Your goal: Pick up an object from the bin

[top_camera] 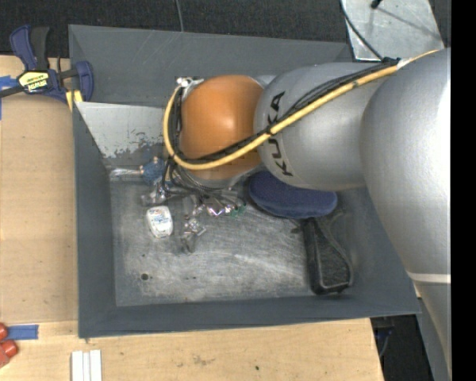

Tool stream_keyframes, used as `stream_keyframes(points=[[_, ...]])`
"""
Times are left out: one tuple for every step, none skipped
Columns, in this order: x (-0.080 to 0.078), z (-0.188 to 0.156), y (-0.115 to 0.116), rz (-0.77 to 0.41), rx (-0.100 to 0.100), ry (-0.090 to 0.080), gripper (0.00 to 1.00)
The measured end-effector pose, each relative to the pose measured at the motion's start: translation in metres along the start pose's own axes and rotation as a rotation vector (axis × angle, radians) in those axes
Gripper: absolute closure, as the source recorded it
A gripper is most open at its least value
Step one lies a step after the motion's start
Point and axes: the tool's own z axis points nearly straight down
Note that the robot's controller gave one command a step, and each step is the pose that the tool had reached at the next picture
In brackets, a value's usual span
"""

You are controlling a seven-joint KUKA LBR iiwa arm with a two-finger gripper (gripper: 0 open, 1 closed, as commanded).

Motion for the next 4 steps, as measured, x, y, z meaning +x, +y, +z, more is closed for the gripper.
stream_keyframes(points=[[-0.006, -0.010, -0.001, -0.064, 0.000, -0.001, 0.00], [-0.010, 0.030, -0.006, -0.167, -0.001, 0.003, 0.00], [-0.011, 0.028, -0.007, -0.163, -0.002, 0.002, 0.00], [-0.014, 0.026, -0.006, -0.162, 0.000, -0.007, 1.00]])
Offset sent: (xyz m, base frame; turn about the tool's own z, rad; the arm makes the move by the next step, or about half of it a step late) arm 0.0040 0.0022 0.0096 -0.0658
